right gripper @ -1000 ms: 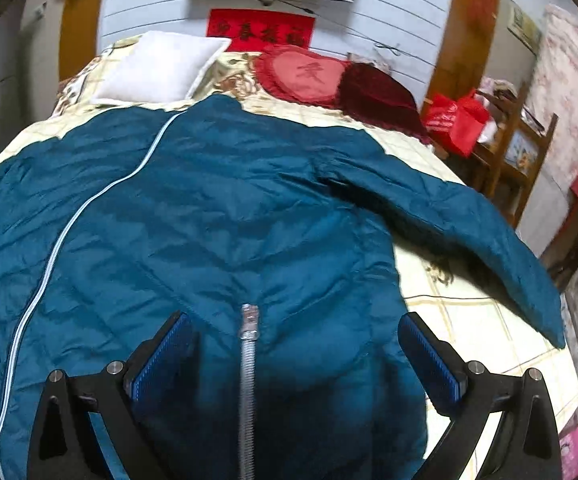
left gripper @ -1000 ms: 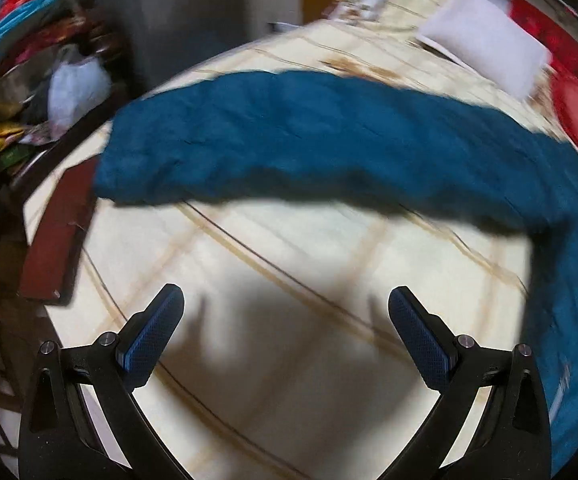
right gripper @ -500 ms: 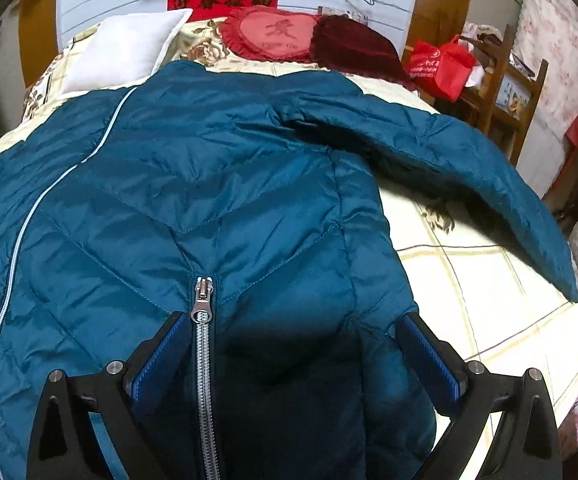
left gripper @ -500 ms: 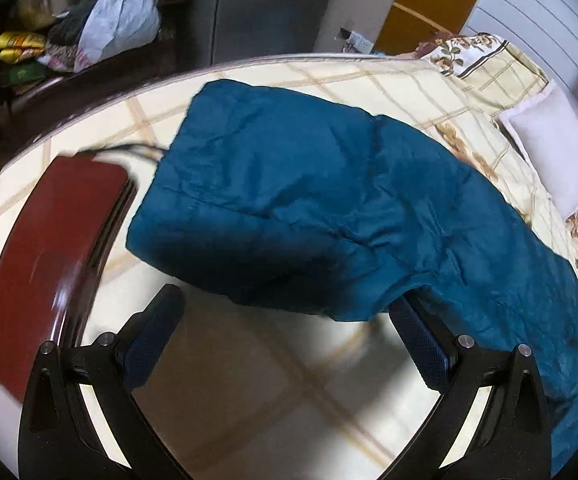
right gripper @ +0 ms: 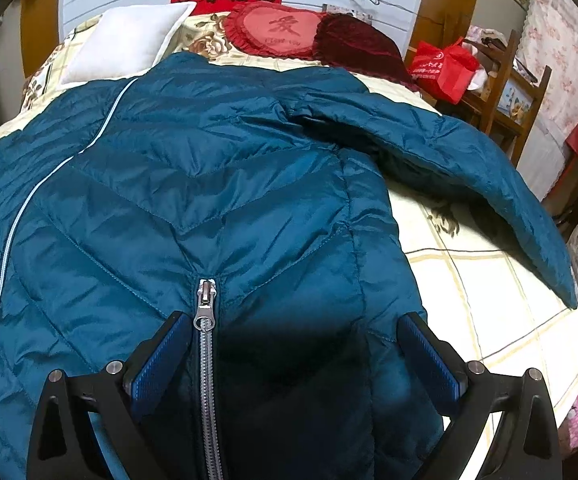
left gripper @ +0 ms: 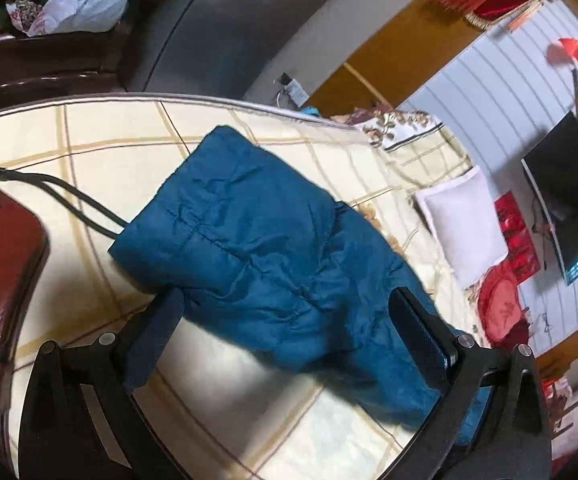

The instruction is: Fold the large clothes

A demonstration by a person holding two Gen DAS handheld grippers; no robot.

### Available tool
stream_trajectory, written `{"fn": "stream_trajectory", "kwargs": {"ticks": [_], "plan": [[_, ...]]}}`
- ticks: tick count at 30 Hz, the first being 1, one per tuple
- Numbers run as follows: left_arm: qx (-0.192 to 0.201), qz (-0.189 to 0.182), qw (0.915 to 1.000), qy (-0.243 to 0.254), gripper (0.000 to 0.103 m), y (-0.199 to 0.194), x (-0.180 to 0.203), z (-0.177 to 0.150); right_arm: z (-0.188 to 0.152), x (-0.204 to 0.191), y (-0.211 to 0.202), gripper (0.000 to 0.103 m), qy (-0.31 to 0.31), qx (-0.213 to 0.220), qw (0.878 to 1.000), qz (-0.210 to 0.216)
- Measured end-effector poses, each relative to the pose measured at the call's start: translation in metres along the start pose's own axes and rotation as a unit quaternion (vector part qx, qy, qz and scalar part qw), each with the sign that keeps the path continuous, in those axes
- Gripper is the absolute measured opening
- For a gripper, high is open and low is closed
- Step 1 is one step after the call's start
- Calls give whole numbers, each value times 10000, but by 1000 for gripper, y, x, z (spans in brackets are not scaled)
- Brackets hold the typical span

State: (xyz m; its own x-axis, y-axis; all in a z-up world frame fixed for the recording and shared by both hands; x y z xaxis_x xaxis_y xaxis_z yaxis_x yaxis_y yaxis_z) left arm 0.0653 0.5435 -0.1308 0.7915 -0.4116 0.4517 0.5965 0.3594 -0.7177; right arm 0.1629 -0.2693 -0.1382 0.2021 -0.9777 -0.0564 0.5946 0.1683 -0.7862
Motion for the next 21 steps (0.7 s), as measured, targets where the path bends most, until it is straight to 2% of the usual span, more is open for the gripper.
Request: {"fn": "stream_trajectory", "kwargs": {"ticks": [3,5,7,8,9,10,12,13,15,16,18,21], "plan": [[45,182,9998,-99,102,9,-2,8,1,0,2,102,-12,-8,10000,10],[81,219,9990,-385,102,13,-5,14,1,0,3,102,-10,-9,10000,15],[56,273,9975,-648,93,16,-10,18,1,0,3,102,-4,-12,10000,28],[-31,314,9966,-760,69,19,-14,19,1,0,4,102,-2,-15,10000,31],[-168,394,9955,-842,31,24,-18,19,1,0,4,102,3,-19,10000,34],[-437,450,9937,-931,19,33,-22,17,1,-1,5,102,4,-21,10000,35],[-353,586,9943,-814,9,29,-19,18,1,-1,5,102,0,-29,10000,38],[-86,776,9961,-405,8,19,-9,22,2,-1,6,102,1,-28,10000,37],[394,1043,9934,275,6,0,13,26,2,-2,5,102,5,-21,10000,32],[677,992,9907,636,6,-16,33,27,2,-2,5,102,5,-14,10000,32],[859,725,9895,909,6,-36,59,23,3,-3,3,102,-21,21,10000,-3],[1004,62,9854,1375,6,-71,120,6,6,-7,-3,102,-134,114,9998,-62]]}}
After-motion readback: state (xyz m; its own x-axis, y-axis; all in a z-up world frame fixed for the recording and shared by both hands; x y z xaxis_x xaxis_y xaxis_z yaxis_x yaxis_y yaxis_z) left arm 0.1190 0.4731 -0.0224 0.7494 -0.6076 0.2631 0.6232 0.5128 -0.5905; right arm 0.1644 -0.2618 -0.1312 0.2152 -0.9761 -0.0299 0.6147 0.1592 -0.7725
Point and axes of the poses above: each gripper's, at about its wrist camera, not at the fingertips, and y roughly the way its jaws point, x to its right, z to its top, the point moved 10 cm from there along y, roughly the way its jaws point, and after that the axes turned 14 degrees about z, right-handed, at the moved point
